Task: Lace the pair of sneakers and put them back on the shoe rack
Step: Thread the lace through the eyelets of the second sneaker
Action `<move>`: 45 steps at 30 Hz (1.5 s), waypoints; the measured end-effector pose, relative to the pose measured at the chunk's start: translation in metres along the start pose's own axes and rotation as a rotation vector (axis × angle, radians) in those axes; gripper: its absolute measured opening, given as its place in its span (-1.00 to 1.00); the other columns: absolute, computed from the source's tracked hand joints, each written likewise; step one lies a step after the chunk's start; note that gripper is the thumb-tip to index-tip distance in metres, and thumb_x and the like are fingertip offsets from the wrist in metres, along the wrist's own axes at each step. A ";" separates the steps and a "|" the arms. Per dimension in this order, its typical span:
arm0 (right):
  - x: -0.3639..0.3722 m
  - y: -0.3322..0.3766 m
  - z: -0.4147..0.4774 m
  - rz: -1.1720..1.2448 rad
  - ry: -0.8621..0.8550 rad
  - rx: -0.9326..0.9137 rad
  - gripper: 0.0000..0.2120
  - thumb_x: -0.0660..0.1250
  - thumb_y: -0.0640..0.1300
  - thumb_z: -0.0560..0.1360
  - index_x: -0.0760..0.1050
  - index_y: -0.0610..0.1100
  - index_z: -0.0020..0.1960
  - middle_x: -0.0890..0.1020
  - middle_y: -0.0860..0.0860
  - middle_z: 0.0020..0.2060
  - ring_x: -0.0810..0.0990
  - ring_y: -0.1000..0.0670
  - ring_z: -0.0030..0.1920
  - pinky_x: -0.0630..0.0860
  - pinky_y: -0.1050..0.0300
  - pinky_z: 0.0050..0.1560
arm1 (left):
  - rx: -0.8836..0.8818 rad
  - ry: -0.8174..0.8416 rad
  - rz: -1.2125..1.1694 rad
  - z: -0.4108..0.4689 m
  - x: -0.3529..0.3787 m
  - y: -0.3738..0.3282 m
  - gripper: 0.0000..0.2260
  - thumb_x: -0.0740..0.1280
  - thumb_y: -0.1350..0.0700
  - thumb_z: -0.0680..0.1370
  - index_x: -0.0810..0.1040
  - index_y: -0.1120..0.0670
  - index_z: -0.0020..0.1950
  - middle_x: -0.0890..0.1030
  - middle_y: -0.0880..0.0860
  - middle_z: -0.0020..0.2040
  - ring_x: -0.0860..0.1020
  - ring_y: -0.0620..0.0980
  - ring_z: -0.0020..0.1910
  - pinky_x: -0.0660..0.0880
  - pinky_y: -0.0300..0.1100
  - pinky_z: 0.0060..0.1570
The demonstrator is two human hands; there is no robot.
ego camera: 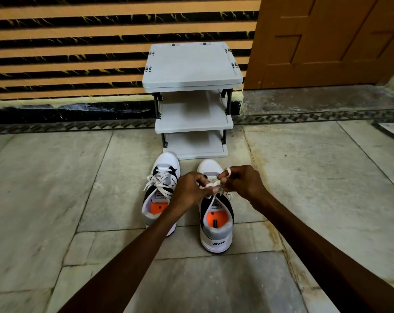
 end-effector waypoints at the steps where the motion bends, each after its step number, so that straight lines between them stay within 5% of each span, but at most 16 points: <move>1: 0.000 0.001 0.000 0.004 0.006 -0.002 -0.92 0.45 -0.33 0.44 0.67 -0.27 -0.08 0.70 -0.17 -0.23 0.70 -0.07 -0.26 0.68 0.11 -0.14 | -0.019 0.006 -0.045 0.000 -0.001 0.001 -0.82 0.57 0.04 0.32 0.63 0.07 -0.24 0.62 -0.04 -0.27 0.58 -0.08 -0.26 0.51 -0.17 -0.20; 5: 0.000 0.005 -0.002 -0.002 0.018 -0.003 -0.93 0.45 -0.32 0.44 0.68 -0.25 -0.09 0.70 -0.17 -0.24 0.70 -0.10 -0.23 0.68 0.10 -0.10 | -0.071 0.042 -0.330 0.001 -0.004 -0.008 -0.87 0.49 0.08 0.43 0.60 0.09 -0.25 0.63 0.02 -0.32 0.58 -0.13 -0.34 0.51 -0.22 -0.18; 8: 0.002 0.005 -0.003 0.009 0.019 0.026 -0.92 0.44 -0.27 0.46 0.68 -0.26 -0.07 0.70 -0.15 -0.24 0.70 -0.08 -0.22 0.67 0.11 -0.09 | -0.146 0.068 -0.420 -0.002 -0.014 -0.020 -0.80 0.37 0.04 0.53 0.59 0.19 -0.13 0.55 0.00 -0.38 0.48 -0.28 -0.50 0.38 -0.45 -0.40; 10: 0.005 0.005 -0.003 0.013 0.013 0.042 -0.92 0.43 -0.24 0.48 0.68 -0.23 -0.07 0.72 -0.17 -0.22 0.72 -0.11 -0.19 0.67 0.07 -0.06 | -0.153 0.033 -0.217 -0.002 -0.029 -0.021 -0.75 0.38 -0.03 0.51 0.63 0.17 -0.15 0.51 -0.05 -0.43 0.45 -0.27 -0.50 0.34 -0.46 -0.48; 12: 0.005 0.004 -0.003 0.023 0.004 0.062 -0.91 0.42 -0.23 0.49 0.67 -0.23 -0.08 0.72 -0.19 -0.21 0.72 -0.14 -0.17 0.67 0.07 -0.06 | -0.115 -0.044 0.204 -0.001 -0.045 -0.022 -0.71 0.38 -0.13 0.48 0.67 0.10 -0.19 0.54 -0.02 -0.42 0.52 -0.16 -0.38 0.40 -0.32 -0.34; 16: 0.006 0.002 -0.005 -0.019 -0.029 0.064 -0.85 0.41 -0.20 0.49 0.65 -0.31 -0.13 0.72 -0.23 -0.22 0.73 -0.10 -0.25 0.68 0.08 -0.13 | -0.029 -0.256 0.869 -0.008 -0.057 -0.042 -0.65 0.29 -0.19 0.50 0.67 0.03 0.03 0.60 0.09 0.07 0.50 0.10 0.13 0.35 -0.03 0.12; 22: -0.009 -0.017 -0.005 -0.242 -0.158 0.158 -0.81 0.35 -0.23 0.42 0.62 -0.37 -0.25 0.69 -0.19 -0.41 0.69 -0.10 -0.42 0.68 -0.02 -0.21 | -0.019 -0.120 1.153 -0.013 -0.038 -0.039 -0.72 0.29 -0.02 0.48 0.59 0.02 0.15 0.48 0.06 0.25 0.29 0.12 0.32 0.18 0.06 0.28; 26: -0.031 -0.034 -0.006 -0.489 -0.216 0.193 -0.81 0.35 -0.21 0.36 0.61 -0.36 -0.27 0.67 -0.16 -0.46 0.67 -0.10 -0.41 0.65 0.03 -0.30 | -0.001 0.009 1.162 -0.020 -0.021 -0.024 -0.73 0.25 0.11 0.51 0.58 0.09 0.17 0.47 0.11 0.29 0.26 0.17 0.35 0.13 0.11 0.34; 30: -0.029 -0.053 -0.011 -0.665 -0.066 0.281 -0.78 0.44 -0.13 0.39 0.55 -0.30 -0.14 0.61 -0.05 -0.37 0.70 -0.12 -0.18 0.47 0.20 -0.40 | 0.010 0.087 1.161 -0.020 -0.004 -0.015 -0.68 0.27 0.10 0.49 0.54 0.06 0.23 0.37 0.09 0.37 0.21 0.18 0.40 0.12 0.16 0.33; 35: -0.009 -0.018 -0.017 -0.671 -0.164 -0.007 -0.52 0.36 -0.09 0.50 0.36 -0.19 0.36 0.54 -0.18 0.20 0.56 -0.22 0.17 0.48 0.00 0.07 | 0.158 0.032 0.956 -0.012 0.009 -0.030 -0.74 0.25 0.06 0.51 0.53 0.02 0.18 0.49 0.05 0.27 0.32 0.14 0.32 0.18 0.17 0.25; 41: 0.021 -0.011 -0.013 -0.679 0.081 -0.065 -0.80 0.47 -0.10 0.40 0.63 -0.14 -0.02 0.72 -0.10 -0.09 0.68 -0.10 -0.06 0.57 0.10 -0.12 | 0.024 0.142 0.782 -0.008 0.027 -0.007 -0.64 0.22 -0.07 0.56 0.41 0.07 0.28 0.50 0.10 0.28 0.36 0.18 0.31 0.23 0.15 0.27; 45: 0.023 -0.012 -0.011 -0.711 0.109 -0.031 -0.82 0.47 -0.08 0.41 0.65 -0.13 -0.03 0.72 -0.11 -0.08 0.68 -0.09 -0.06 0.54 0.14 -0.13 | -0.041 0.170 0.582 -0.006 0.023 0.006 -0.72 0.26 -0.04 0.55 0.47 0.08 0.19 0.60 0.14 0.16 0.48 0.22 0.24 0.34 0.15 0.26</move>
Point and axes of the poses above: each hand's wrist, its own z-axis towards the middle knuckle, its own x-axis out of the palm, y = z × x, the point moved 8 cm from there along z, towards the middle knuckle
